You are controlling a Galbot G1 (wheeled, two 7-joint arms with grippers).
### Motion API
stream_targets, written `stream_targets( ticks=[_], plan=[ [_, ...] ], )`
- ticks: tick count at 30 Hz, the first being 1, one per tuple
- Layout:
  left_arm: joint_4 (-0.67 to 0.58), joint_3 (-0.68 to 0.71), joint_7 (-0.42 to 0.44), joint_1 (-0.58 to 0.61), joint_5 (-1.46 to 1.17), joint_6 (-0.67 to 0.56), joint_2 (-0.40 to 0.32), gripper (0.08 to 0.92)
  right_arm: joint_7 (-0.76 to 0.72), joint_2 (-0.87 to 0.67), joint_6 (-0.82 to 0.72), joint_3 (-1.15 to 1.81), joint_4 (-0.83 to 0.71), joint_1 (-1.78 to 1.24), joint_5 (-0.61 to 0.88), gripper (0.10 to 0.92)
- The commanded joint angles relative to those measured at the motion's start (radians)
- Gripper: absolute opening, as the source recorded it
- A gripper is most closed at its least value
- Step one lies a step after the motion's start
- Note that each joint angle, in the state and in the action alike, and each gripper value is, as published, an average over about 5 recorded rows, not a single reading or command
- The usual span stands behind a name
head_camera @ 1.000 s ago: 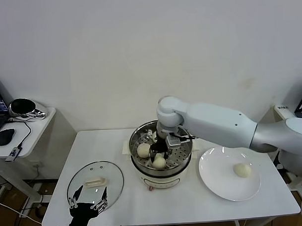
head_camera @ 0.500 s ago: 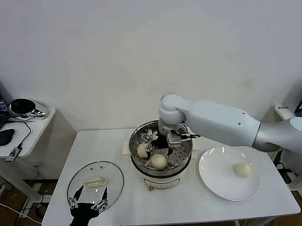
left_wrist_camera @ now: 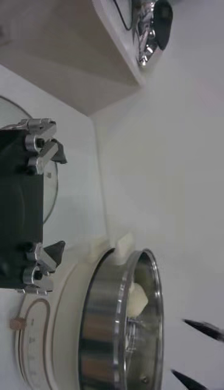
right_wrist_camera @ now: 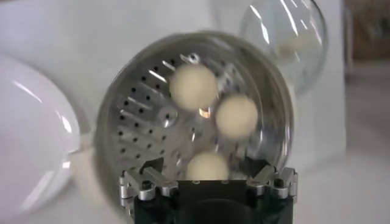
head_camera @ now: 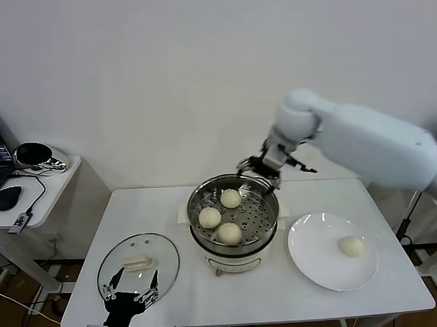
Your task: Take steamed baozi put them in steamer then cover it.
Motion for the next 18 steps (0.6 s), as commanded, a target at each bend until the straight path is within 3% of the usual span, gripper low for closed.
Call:
stream_targets(
  ticks=[1, 10, 18],
  plan=[
    [0.006, 0.005, 0.002, -0.004, -0.001, 0.002, 0.005, 0.823, -0.082, -0.253, -0.544, 0.055, 0.015, -0.006, 0.135, 0.823],
    [0.000, 0.004, 0.003, 0.019, -0.005, 0.003, 0.012, 0.823, -0.074, -0.372, -0.494, 0.223, -0.003, -0.311, -0.064, 0.823],
    [0.000, 0.002, 0.006, 0.029, -0.006, 0.011, 0.016, 0.823, -0.063, -0.377, -0.451, 0.395, -0.024, -0.567, -0.161, 0.823]
  ],
)
